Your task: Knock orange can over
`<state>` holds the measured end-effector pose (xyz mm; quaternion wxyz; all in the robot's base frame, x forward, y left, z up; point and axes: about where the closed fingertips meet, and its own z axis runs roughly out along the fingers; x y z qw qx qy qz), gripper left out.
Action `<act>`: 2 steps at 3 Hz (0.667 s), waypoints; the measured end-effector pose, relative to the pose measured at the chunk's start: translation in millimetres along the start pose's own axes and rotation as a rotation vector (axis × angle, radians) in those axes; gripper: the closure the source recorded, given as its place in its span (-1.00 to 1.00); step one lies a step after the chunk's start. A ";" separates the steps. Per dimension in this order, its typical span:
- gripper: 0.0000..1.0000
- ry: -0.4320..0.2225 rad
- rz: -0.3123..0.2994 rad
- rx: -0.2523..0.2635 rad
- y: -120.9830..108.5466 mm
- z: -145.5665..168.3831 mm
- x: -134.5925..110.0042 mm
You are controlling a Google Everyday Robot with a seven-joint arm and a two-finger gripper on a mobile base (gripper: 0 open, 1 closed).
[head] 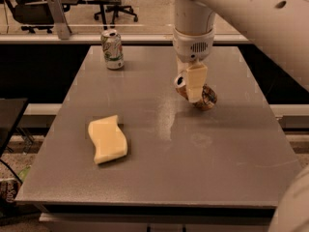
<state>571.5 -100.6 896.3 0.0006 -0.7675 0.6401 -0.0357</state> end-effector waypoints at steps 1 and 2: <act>-1.00 -0.013 -0.047 -0.036 14.9 6.6 -10.2; -1.00 -0.013 -0.047 -0.036 14.9 6.6 -10.2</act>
Offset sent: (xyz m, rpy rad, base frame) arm -0.0493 -0.0065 -0.0097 -0.0503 0.1688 0.0525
